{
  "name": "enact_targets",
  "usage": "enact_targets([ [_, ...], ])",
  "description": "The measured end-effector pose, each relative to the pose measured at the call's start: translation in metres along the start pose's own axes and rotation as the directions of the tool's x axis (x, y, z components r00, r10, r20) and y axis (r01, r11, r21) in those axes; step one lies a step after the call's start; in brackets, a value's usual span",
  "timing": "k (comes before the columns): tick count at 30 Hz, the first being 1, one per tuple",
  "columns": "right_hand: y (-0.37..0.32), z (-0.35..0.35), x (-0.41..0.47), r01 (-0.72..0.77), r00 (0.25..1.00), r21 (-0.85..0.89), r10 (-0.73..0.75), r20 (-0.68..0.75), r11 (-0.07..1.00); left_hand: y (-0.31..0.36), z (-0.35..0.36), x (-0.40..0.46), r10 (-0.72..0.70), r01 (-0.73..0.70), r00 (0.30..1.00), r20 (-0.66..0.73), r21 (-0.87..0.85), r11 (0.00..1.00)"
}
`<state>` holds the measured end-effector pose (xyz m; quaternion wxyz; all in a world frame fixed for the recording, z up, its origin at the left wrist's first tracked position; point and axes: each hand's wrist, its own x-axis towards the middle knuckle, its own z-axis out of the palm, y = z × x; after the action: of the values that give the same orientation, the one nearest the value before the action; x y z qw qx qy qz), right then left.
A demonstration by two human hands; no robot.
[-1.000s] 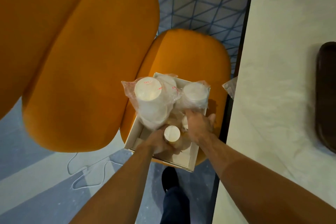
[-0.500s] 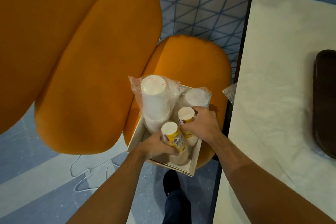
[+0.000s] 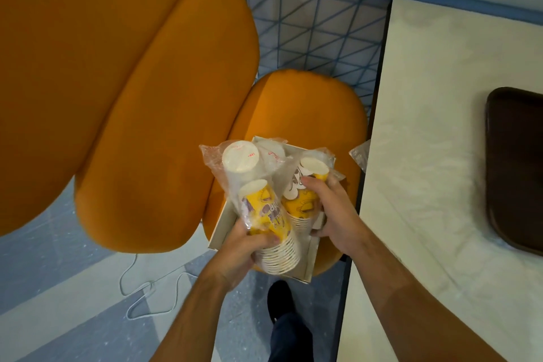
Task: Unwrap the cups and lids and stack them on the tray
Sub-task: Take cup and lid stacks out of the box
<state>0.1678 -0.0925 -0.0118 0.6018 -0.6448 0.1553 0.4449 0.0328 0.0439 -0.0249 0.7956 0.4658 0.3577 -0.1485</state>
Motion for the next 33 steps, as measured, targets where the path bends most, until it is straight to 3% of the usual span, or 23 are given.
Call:
enact_targets([
  [7,-0.016,-0.010,-0.040,0.201,0.963,0.008,-0.199,0.182,0.980,0.032,0.031,-0.048,0.071,-0.071,0.997,0.007,0.071,0.995],
  [15,-0.029,-0.080,-0.120,0.443,0.892,0.032,-0.444,0.086,0.896,0.047,0.116,-0.091,0.192,-0.197,0.979,0.063,0.072,0.978],
  [24,0.008,-0.243,-0.221,0.595,0.738,-0.056,-0.573,-0.356,0.801,-0.003,0.288,-0.102,0.223,-0.322,0.926,0.306,0.326,0.889],
  [30,0.060,-0.354,-0.292,0.550,0.511,-0.197,-0.513,-0.689,0.812,-0.068,0.409,-0.111,0.210,-0.418,0.876,0.433,0.467,0.779],
  [33,0.090,-0.400,-0.315,0.531,0.396,-0.251,-0.498,-0.771,0.809,-0.103,0.457,-0.110,0.214,-0.458,0.860,0.463,0.516,0.724],
])
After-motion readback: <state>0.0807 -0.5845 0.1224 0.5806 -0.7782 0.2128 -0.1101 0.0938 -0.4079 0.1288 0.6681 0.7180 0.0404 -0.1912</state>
